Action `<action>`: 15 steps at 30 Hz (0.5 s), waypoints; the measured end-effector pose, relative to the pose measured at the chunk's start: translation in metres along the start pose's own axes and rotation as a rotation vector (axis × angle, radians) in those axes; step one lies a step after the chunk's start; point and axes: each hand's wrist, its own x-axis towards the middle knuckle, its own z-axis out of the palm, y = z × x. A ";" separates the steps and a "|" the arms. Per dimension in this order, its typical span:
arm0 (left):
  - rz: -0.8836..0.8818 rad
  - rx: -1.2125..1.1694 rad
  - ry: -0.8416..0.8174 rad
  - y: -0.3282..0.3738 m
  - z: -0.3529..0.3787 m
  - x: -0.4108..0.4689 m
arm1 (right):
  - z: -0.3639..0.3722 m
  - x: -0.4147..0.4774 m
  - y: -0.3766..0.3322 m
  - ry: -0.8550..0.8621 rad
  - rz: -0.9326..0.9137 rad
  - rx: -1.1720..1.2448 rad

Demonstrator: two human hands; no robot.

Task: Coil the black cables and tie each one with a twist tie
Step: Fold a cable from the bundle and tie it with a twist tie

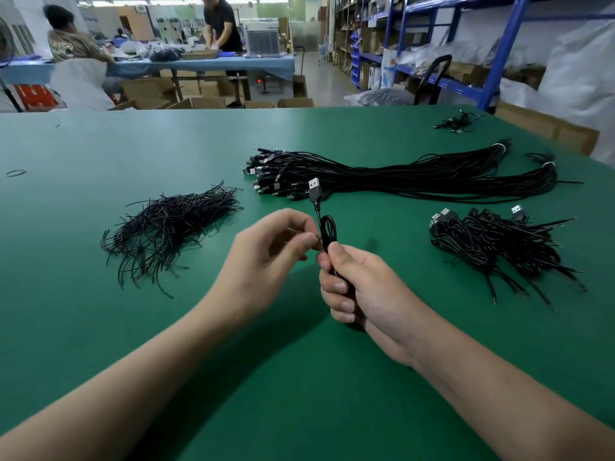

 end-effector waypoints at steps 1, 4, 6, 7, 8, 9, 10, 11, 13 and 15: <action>-0.017 -0.047 0.002 -0.002 0.003 -0.002 | 0.000 0.000 0.001 0.000 -0.002 0.000; -0.062 -0.157 -0.007 -0.005 0.008 -0.010 | 0.002 0.000 0.003 -0.001 -0.007 -0.013; -0.103 -0.222 0.007 -0.006 0.010 -0.014 | 0.002 0.000 0.004 -0.001 -0.012 -0.030; -0.128 -0.269 0.029 -0.007 0.011 -0.015 | 0.002 -0.001 0.005 -0.005 -0.018 -0.042; -0.159 -0.318 0.062 -0.007 0.010 -0.015 | 0.002 -0.001 0.005 -0.013 -0.025 -0.056; -0.193 -0.371 0.090 -0.006 0.009 -0.015 | 0.002 -0.001 0.006 -0.023 -0.034 -0.072; -0.221 -0.409 0.108 -0.007 0.009 -0.015 | 0.003 -0.001 0.006 -0.035 -0.041 -0.085; -0.246 -0.436 0.117 -0.007 0.008 -0.016 | 0.003 -0.001 0.007 -0.048 -0.048 -0.094; -0.290 -0.455 0.123 -0.008 0.007 -0.017 | 0.004 -0.001 0.008 -0.073 -0.059 -0.102; -0.331 -0.477 0.134 -0.010 0.006 -0.017 | 0.003 -0.001 0.009 -0.086 -0.063 -0.107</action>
